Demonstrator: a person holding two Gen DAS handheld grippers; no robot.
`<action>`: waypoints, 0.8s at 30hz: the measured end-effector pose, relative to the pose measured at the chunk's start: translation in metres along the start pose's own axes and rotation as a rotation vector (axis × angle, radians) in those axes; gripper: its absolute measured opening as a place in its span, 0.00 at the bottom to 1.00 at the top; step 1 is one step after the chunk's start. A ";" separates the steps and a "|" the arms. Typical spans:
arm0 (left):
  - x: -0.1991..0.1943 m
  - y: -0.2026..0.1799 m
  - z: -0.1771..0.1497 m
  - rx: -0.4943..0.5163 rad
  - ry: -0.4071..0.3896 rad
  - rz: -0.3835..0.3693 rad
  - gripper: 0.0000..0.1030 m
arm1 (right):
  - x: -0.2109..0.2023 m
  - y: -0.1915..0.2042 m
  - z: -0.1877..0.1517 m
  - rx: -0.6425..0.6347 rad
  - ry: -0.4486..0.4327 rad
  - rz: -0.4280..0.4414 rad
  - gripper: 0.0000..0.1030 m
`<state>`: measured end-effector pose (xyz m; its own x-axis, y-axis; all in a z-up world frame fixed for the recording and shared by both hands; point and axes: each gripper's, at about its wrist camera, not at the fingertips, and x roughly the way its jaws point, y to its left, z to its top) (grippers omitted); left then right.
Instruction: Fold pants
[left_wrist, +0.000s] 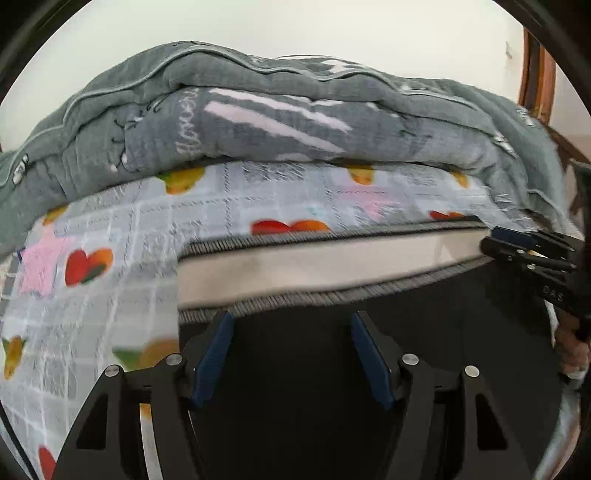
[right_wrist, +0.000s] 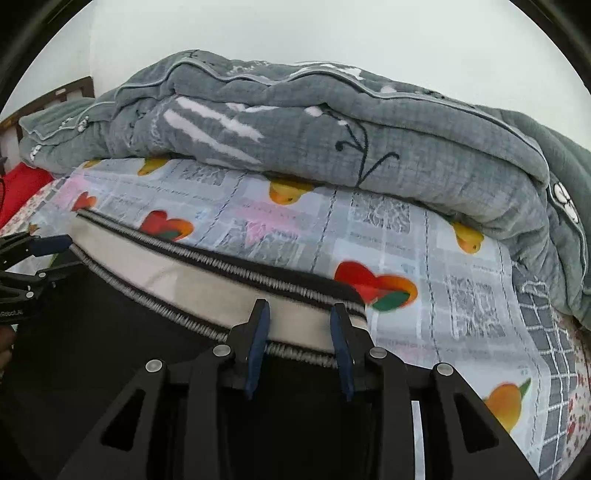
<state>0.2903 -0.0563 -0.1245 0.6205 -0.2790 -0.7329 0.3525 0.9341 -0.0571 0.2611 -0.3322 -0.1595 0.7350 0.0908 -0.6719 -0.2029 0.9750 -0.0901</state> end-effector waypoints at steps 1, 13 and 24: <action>-0.008 -0.003 -0.006 0.010 -0.003 -0.009 0.62 | -0.010 -0.001 -0.004 0.008 0.027 0.023 0.40; -0.108 -0.040 -0.140 0.042 -0.030 -0.005 0.63 | -0.107 0.019 -0.136 0.123 0.022 0.015 0.45; -0.133 -0.016 -0.188 0.028 0.060 0.127 0.63 | -0.163 0.014 -0.179 0.231 0.017 0.009 0.45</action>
<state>0.0707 0.0077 -0.1538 0.6189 -0.1445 -0.7720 0.2942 0.9540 0.0573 0.0223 -0.3693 -0.1832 0.7222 0.0980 -0.6848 -0.0545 0.9949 0.0849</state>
